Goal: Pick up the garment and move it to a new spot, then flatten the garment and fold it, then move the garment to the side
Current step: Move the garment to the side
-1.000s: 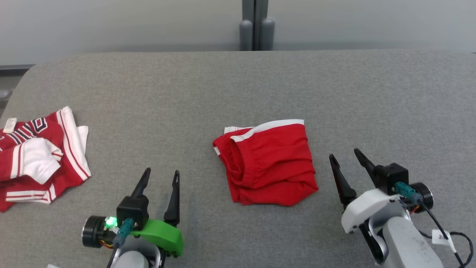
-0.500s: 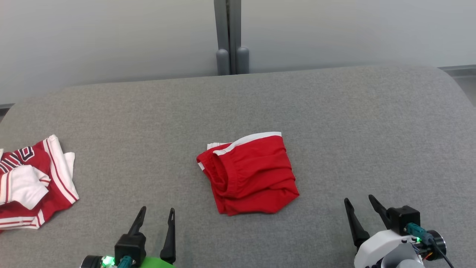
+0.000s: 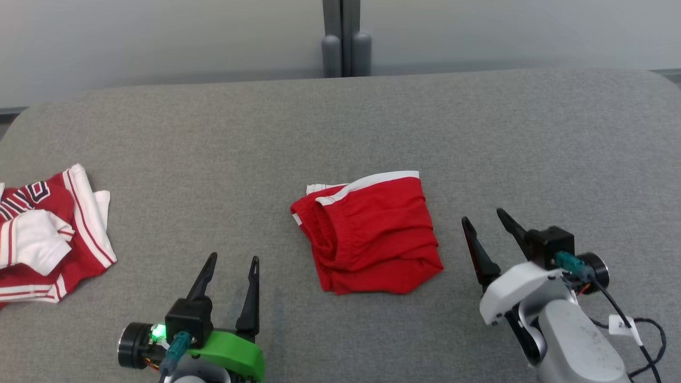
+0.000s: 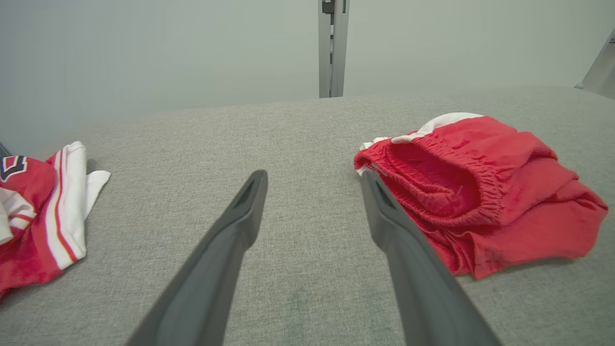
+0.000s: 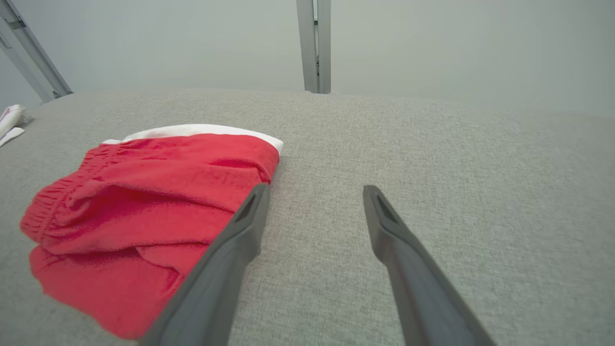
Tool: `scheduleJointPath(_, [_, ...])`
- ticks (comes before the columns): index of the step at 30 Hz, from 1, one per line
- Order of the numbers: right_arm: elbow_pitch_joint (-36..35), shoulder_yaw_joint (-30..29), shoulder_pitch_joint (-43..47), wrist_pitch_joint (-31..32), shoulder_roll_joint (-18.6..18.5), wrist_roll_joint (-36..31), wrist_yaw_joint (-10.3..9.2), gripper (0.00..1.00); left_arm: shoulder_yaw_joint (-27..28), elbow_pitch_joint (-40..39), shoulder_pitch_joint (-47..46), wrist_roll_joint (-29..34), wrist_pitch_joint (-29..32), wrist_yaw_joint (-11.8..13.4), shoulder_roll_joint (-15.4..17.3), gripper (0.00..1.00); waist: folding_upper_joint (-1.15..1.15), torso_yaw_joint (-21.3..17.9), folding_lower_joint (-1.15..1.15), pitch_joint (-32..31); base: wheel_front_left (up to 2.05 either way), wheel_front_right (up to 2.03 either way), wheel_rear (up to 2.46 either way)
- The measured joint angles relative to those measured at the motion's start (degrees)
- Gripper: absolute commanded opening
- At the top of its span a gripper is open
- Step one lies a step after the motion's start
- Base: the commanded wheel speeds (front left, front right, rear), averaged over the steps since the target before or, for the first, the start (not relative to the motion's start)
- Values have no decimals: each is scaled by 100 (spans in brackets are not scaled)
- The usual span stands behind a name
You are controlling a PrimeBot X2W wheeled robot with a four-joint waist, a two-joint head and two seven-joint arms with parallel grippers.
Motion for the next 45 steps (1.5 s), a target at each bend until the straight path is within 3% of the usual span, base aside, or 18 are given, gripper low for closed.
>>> scheduleJointPath(7, [583, 246, -845, 0, 3, 104, 0, 100, -154, 37, -179, -112, 0, -21, 0, 100, 0, 356, 0, 330, 0, 0, 0])
scheduleJointPath(13, [1504, 370, -1177, -1, 11, 372, 0, 100, -182, 59, -298, -165, -1, -22, 0, 100, 0, 709, 0, 557, 0, 0, 0])
scheduleJointPath(14, [1650, 387, -1205, 0, 5, 383, 0, 95, -182, 59, -303, -166, 0, -24, 0, 100, 0, 752, 0, 589, 0, 0, 0])
scheduleJointPath(16, [1855, 405, -1232, -9, 8, 428, 0, 4, -169, 58, -308, -166, 0, -30, 0, 100, 0, 836, 0, 662, 0, 0, 0])
scheduleJointPath(17, [1892, 390, -1259, -11, 5, 436, 0, 0, -154, 55, -308, -165, 0, -31, 0, 100, 0, 863, 0, 700, 0, 0, 0])
scheduleJointPath(22, [1719, 312, -1269, -9, 36, 466, 9, 0, -65, 48, -305, -137, 0, -70, 1, 100, 0, 772, 0, 797, 0, 0, 0])
scheduleJointPath(28, [1389, 191, -1049, -5, 23, 470, 9, 0, -177, -73, -299, -48, -1, -132, -3, 100, 0, 354, 0, 843, 0, 0, 0])
scheduleJointPath(35, [1238, 247, -792, -4, 14, 482, 8, 0, -415, -159, -296, -46, 0, -175, -5, 100, 0, -502, 0, 806, 0, 0, 0])
scheduleJointPath(45, [1031, 415, -549, 0, -1, 609, 0, 0, -772, -176, -316, -15, 0, -207, -11, 100, 0, -2013, 0, 576, 0, 0, 0])
